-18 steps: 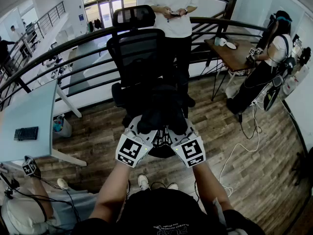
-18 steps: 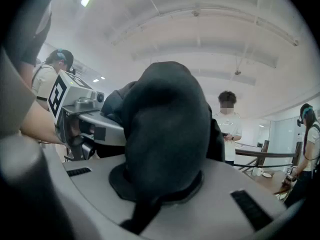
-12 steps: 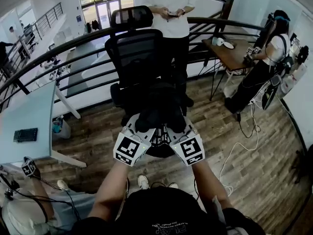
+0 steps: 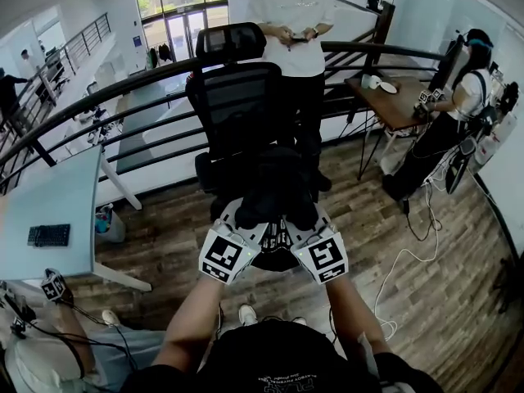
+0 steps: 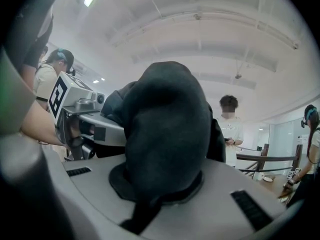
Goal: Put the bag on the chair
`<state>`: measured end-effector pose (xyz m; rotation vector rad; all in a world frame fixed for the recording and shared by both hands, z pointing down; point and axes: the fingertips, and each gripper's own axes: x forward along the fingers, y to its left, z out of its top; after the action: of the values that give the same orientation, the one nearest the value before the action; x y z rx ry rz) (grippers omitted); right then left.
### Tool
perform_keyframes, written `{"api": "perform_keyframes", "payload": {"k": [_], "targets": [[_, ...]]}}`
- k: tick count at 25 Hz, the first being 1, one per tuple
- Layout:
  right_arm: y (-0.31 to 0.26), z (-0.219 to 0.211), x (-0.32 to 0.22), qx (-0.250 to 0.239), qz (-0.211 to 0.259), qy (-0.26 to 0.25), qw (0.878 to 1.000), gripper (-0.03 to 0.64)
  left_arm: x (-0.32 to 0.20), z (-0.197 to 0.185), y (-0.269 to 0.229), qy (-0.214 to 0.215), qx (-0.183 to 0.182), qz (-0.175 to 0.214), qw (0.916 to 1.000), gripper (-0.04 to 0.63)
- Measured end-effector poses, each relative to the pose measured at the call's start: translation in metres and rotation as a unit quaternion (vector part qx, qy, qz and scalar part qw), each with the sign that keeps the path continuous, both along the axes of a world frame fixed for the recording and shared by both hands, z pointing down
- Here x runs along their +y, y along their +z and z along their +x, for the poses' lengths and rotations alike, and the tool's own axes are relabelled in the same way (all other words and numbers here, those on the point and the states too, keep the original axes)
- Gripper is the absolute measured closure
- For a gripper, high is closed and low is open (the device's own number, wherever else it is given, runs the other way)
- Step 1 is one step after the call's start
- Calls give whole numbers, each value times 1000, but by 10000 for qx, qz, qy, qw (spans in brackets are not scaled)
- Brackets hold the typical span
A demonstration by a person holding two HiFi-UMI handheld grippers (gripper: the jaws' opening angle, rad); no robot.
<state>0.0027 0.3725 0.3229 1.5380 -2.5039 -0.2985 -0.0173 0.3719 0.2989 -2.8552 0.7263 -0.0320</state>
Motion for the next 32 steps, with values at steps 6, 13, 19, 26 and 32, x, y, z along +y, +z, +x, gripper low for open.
{"api": "perform_keyframes", "payload": {"k": [6,13,19,26,32], "targets": [[7,-14,-24,1,-4,87,10000,581,-23,-17,6,-19,-26,0,10000,543],[10,-37,-49,-18,-33,250,9997,581,-46,-39,11,155,-154,28,9998,543],[14,-41,-68,60,-95,338,9994,581,-66,-44,12,202,-121,5,9997,543],[17,-31,-95,45,-146,294,9994,581,-93,-34,18,114,-116,-120,9998,543],[17,-14,-123,-60,-204,118,9997,581,-120,-13,20,32,-127,-187,9997,543]]}}
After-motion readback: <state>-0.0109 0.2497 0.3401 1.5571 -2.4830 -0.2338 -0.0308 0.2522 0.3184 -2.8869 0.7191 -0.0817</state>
